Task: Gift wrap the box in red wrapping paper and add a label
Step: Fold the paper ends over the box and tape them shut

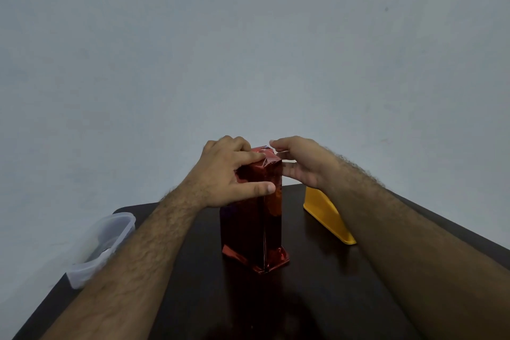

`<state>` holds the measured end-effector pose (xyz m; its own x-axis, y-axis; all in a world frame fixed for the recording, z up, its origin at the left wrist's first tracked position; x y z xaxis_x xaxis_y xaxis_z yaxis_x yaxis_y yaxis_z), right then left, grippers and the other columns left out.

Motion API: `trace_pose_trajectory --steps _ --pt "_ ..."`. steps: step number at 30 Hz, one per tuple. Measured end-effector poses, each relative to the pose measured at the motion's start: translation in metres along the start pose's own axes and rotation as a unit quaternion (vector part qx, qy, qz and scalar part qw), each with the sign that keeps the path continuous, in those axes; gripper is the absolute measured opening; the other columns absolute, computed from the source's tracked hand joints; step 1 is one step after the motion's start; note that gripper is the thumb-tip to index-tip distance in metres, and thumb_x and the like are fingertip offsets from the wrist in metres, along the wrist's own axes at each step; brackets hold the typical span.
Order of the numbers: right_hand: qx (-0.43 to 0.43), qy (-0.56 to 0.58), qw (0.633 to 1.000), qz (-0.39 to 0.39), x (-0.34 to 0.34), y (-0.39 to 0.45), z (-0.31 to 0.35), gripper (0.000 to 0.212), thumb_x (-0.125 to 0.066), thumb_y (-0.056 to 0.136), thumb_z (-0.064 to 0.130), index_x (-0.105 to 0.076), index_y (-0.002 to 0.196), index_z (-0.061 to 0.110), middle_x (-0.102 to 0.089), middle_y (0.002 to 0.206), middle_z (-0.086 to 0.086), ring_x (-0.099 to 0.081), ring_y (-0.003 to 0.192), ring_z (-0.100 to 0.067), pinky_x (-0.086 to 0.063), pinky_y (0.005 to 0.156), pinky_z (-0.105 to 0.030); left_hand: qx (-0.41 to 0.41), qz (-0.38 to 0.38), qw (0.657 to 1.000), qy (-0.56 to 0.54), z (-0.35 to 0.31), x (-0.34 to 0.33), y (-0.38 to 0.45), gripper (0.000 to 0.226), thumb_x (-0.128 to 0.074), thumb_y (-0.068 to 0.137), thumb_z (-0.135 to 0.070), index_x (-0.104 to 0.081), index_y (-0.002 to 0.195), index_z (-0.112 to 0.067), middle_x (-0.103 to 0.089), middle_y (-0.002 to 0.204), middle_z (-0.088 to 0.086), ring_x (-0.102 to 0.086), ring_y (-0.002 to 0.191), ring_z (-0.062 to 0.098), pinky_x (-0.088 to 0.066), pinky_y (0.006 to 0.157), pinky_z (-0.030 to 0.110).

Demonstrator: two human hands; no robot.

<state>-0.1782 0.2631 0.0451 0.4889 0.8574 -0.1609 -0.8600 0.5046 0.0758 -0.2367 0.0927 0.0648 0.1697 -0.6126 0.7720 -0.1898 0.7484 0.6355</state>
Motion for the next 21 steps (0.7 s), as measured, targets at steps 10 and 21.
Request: trace_pose_trajectory --steps 10,21 --pt "0.014 0.009 0.998 -0.054 0.025 -0.009 -0.013 0.028 -0.064 0.100 0.016 -0.066 0.124 0.001 -0.062 0.112 -0.013 -0.069 0.094 -0.028 -0.066 0.078 -0.040 -0.004 0.007 1.000 0.023 -0.009 0.000 0.004 0.107 -0.027 0.070 -0.107 -0.068 0.141 -0.039 -0.051 0.111 -0.018 -0.043 0.108 0.007 -0.023 0.104 0.036" --pt "-0.115 -0.647 0.727 -0.198 0.142 -0.025 -0.034 0.035 -0.074 0.086 0.033 -0.069 0.112 0.010 -0.064 0.106 -0.008 -0.064 0.102 -0.029 -0.059 0.089 -0.039 0.026 0.051 0.993 -0.102 0.015 -0.007 -0.003 0.095 -0.034 0.071 -0.106 -0.066 0.141 -0.049 -0.049 0.118 -0.028 -0.039 0.125 -0.003 -0.017 0.112 0.040"
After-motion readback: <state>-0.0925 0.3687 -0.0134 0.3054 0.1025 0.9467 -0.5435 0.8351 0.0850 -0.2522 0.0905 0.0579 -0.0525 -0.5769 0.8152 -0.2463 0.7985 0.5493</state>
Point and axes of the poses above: each hand's wrist, its own y-axis towards the middle knuckle, its own x-axis out of the back of the hand, z = x × y, the point moved 7 cm from there along y, towards the middle knuckle
